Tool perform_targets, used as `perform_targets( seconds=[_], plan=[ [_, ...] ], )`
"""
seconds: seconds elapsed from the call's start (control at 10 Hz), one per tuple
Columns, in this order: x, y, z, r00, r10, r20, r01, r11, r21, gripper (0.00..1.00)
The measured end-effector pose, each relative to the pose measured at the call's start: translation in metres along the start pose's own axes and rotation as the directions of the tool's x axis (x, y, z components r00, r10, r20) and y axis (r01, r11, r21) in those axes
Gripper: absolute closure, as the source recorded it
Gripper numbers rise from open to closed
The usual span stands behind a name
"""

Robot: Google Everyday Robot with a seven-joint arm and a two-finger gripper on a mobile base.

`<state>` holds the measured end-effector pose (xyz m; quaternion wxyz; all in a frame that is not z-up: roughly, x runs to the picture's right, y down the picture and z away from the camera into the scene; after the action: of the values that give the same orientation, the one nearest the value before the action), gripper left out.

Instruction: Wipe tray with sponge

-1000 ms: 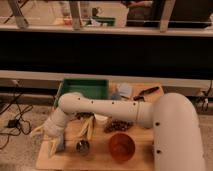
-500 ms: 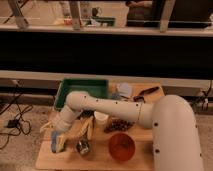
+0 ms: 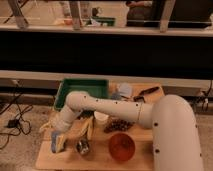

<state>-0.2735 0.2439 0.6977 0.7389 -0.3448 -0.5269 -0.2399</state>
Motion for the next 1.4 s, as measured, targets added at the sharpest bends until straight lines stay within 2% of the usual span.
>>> perform_targets(
  seconds=[0.3, 0.5, 0.6, 0.8, 1.0, 1.4],
  plan=[
    [0.0, 0.008, 0.026, 0.992, 0.116, -0.037, -0.117, 0.993, -0.013, 0.2],
    [0.0, 0.008, 0.035, 0.989, 0.14, -0.046, -0.141, 0.99, -0.024, 0.2],
    [-0.004, 0.001, 0.042, 0.99, 0.132, -0.046, -0.133, 0.99, -0.038, 0.2],
    [-0.007, -0.02, 0.053, 0.997, 0.07, -0.032, -0.073, 0.995, -0.075, 0.2],
    [-0.001, -0.037, 0.057, 1.0, 0.026, -0.011, -0.027, 0.994, -0.104, 0.2],
    [0.02, -0.028, 0.037, 0.997, -0.057, 0.049, 0.065, 0.983, -0.174, 0.2]
  ],
)
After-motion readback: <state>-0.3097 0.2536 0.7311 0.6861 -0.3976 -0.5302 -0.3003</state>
